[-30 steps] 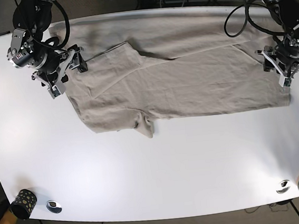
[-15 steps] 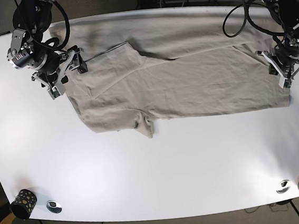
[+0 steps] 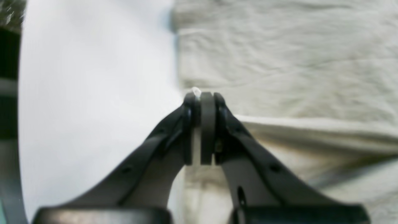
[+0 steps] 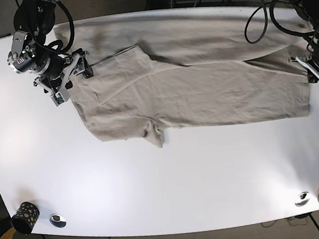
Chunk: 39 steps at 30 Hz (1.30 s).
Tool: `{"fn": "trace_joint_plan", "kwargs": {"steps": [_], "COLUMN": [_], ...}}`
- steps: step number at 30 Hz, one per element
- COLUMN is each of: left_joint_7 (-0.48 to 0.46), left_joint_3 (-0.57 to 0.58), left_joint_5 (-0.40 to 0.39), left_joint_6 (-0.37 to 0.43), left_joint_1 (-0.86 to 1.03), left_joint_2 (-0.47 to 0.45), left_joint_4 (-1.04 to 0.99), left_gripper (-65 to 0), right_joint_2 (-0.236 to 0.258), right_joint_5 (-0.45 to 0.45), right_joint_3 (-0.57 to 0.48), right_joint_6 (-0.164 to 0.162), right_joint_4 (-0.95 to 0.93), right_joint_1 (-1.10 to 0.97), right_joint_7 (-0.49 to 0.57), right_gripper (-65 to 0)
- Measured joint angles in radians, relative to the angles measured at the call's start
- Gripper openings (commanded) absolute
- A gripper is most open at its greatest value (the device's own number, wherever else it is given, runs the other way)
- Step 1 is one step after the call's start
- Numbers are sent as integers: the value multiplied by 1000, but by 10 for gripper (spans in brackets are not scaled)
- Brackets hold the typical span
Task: Fold the T-shirt properly
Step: 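Release the edge and move both grippers onto the shirt's side edge, then grasp the shirt's side edge with both grippers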
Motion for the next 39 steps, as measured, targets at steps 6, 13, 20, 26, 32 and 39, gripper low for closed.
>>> {"fn": "trace_joint_plan", "kwargs": {"steps": [6,13,20,26,32,39], "left_joint_7": [0,-3,-7,-11,-2,-11], "left_joint_3": [-5,-5,-11,-86,-106,-96], "left_joint_5": [2,2,65,79,85,78], "left_joint_6": [0,0,-1,-1,0,0], "left_joint_1": [0,-1,-19,-76,-118,-146], "left_joint_2": [0,-3,-25,-33,-61,-55], "left_joint_4": [0,-20,-95,-136,-138,-138], "left_gripper": [-650,-646,-465,-326,-317,-318], "right_joint_2": [0,0,0,0,0,6], "right_joint_5": [0,5,4,4,-16,-127], "right_joint_3": [0,0,1,5,6,8], "right_joint_6": [0,0,0,0,0,-3], "right_joint_4": [0,0,0,0,-56,-246], "right_joint_1": [0,0,0,4,107,296], "right_joint_7": [0,0,0,1,8,3], "right_gripper": [-220,-220,-220,-214,-212,-216]}}
